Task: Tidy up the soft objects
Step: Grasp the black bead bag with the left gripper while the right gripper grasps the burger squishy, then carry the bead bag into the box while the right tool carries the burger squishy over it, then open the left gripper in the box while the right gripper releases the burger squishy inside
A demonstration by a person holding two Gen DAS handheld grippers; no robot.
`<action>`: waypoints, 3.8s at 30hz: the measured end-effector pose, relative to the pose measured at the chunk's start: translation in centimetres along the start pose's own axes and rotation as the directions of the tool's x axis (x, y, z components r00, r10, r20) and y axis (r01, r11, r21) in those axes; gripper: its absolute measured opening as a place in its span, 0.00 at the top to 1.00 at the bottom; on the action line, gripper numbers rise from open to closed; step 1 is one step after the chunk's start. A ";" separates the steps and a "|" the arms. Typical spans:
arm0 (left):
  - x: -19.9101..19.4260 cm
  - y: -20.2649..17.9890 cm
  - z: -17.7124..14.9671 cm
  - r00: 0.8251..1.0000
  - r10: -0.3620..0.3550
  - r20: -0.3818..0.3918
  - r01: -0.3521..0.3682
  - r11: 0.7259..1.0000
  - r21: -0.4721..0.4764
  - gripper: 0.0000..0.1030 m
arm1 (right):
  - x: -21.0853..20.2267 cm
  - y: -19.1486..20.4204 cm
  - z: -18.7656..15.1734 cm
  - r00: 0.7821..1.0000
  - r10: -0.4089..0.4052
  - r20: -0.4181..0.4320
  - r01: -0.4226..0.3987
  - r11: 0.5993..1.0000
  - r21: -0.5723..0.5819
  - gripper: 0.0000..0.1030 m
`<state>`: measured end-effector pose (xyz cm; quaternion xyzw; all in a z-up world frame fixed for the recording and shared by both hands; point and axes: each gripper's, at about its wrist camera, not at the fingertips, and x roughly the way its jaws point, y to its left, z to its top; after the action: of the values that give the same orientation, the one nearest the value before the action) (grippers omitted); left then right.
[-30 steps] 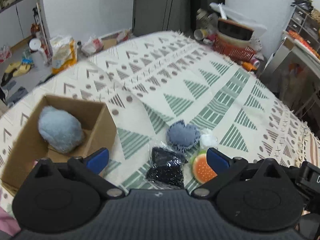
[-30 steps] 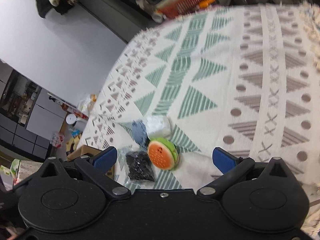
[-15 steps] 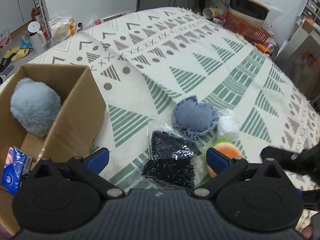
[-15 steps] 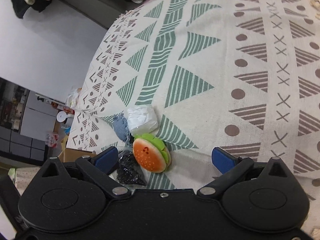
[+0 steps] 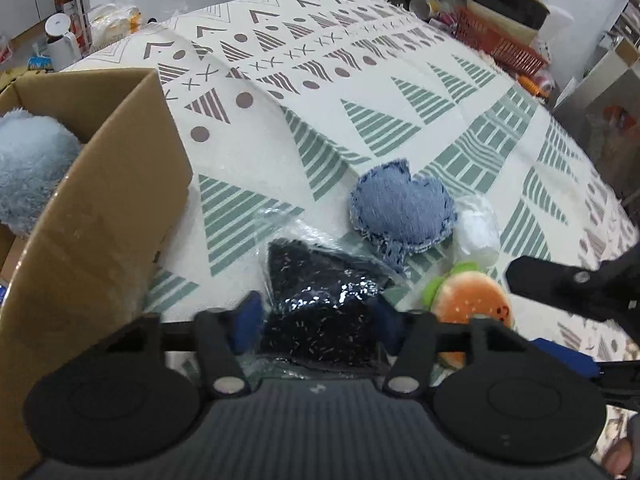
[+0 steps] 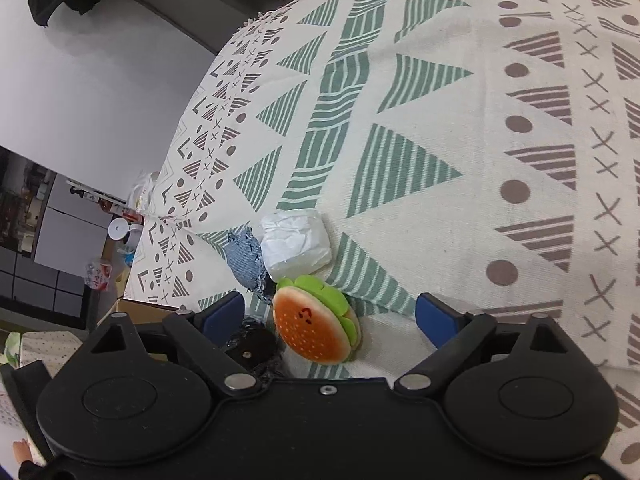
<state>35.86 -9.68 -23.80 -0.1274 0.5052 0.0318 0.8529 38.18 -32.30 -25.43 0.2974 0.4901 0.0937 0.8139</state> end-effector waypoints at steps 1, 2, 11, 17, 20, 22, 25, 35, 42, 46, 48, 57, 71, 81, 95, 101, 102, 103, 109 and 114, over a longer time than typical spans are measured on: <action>-0.1 0.1 0.1 1.000 -0.008 -0.003 0.008 1.000 -0.002 0.53 | 0.1 0.1 0.0 1.000 -0.001 0.002 0.001 1.000 -0.004 0.11; -0.2 0.2 0.2 1.000 -0.016 -0.009 0.016 1.000 -0.007 0.56 | 0.1 0.2 0.0 1.000 -0.002 0.005 0.002 1.000 -0.006 0.14; -2.6 0.6 0.0 0.999 -0.037 0.005 0.037 0.999 -0.012 0.59 | 0.8 1.1 -0.7 0.999 -0.005 -0.044 0.002 0.998 -0.068 0.73; -4.8 0.7 -0.6 0.999 -0.028 0.024 0.028 1.000 -0.005 0.60 | -0.5 1.2 -0.8 0.999 0.031 -0.016 -0.032 0.996 -0.088 0.86; -6.3 0.7 -0.7 0.998 -0.027 0.048 0.027 1.000 0.000 0.60 | -1.7 1.0 -0.9 0.998 0.068 0.002 -0.067 0.994 -0.086 0.86; -7.3 0.8 -0.7 0.998 -0.024 0.062 0.025 1.000 -0.004 0.60 | -2.3 0.7 -1.1 0.997 0.081 0.007 -0.081 0.994 -0.071 0.87; -9.2 0.8 -0.6 0.995 -0.030 0.093 0.031 1.000 -0.001 0.60 | -3.3 0.5 -1.2 0.993 0.115 0.019 -0.114 0.992 -0.053 0.87; -14.2 1.6 -0.6 0.984 -0.021 0.178 0.021 1.000 0.002 0.60 | -6.4 1.3 -2.2 0.981 0.179 0.070 -0.174 0.983 -0.064 0.87; -17.0 3.1 -0.3 0.974 -0.006 0.226 0.008 1.000 -0.005 0.59 | -8.1 2.7 -2.9 0.976 0.181 0.119 -0.171 0.981 -0.089 0.87; -18.0 4.2 -0.1 0.971 0.002 0.241 0.002 1.000 -0.015 0.59 | -8.5 4.1 -3.4 0.975 0.172 0.144 -0.155 0.981 -0.119 0.87; -18.4 4.9 0.0 0.969 0.009 0.246 -0.003 1.000 -0.025 0.59 | -8.8 4.8 -3.8 0.973 0.173 0.152 -0.152 0.979 -0.139 0.87; -18.8 8.3 0.7 0.967 0.026 0.253 -0.010 0.998 -0.067 0.59 | -8.9 8.2 -5.8 0.972 0.154 0.179 -0.114 0.969 -0.218 0.87; -15.6 14.0 1.6 0.980 0.036 0.195 -0.009 0.990 -0.137 0.59 | -7.0 12.3 -7.9 0.968 0.088 0.236 -0.019 0.960 -0.279 0.87; -12.6 16.5 2.3 0.989 0.035 0.140 -0.015 0.990 -0.140 0.59 | -6.0 14.9 -8.8 0.959 0.095 0.268 -0.001 0.944 -0.329 0.87; -13.4 18.7 3.8 0.988 0.022 0.150 -0.002 0.992 -0.129 0.42 | -3.1 17.8 -10.0 0.972 0.129 0.195 -0.051 0.932 -0.359 0.87; -14.6 19.5 4.2 0.985 -0.004 0.172 0.025 0.993 -0.119 0.39 | -1.7 19.2 -11.4 0.977 0.153 0.146 -0.088 0.922 -0.378 0.87; -14.6 19.8 4.2 0.985 -0.005 0.172 0.026 0.992 -0.122 0.39 | -1.5 19.5 -11.6 0.978 0.153 0.141 -0.088 0.919 -0.385 0.87; -14.7 20.1 4.1 0.985 -0.006 0.170 0.027 0.992 -0.125 0.39 | -1.3 19.7 -11.9 0.979 0.152 0.134 -0.089 0.916 -0.391 0.87; -15.0 21.3 3.8 0.986 -0.007 0.165 0.029 0.991 -0.128 0.39 | -0.3 20.7 -13.1 0.984 0.162 0.079 -0.115 0.904 -0.413 0.75; -15.1 21.4 3.6 0.987 -0.009 0.158 0.028 0.992 -0.123 0.39 | -0.7 20.8 -13.4 0.986 0.140 0.093 -0.088 0.903 -0.421 0.59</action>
<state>27.71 12.98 -12.97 -0.1822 0.4321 0.0653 0.8808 29.30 -10.65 -17.55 0.1508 0.3904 0.2251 0.8799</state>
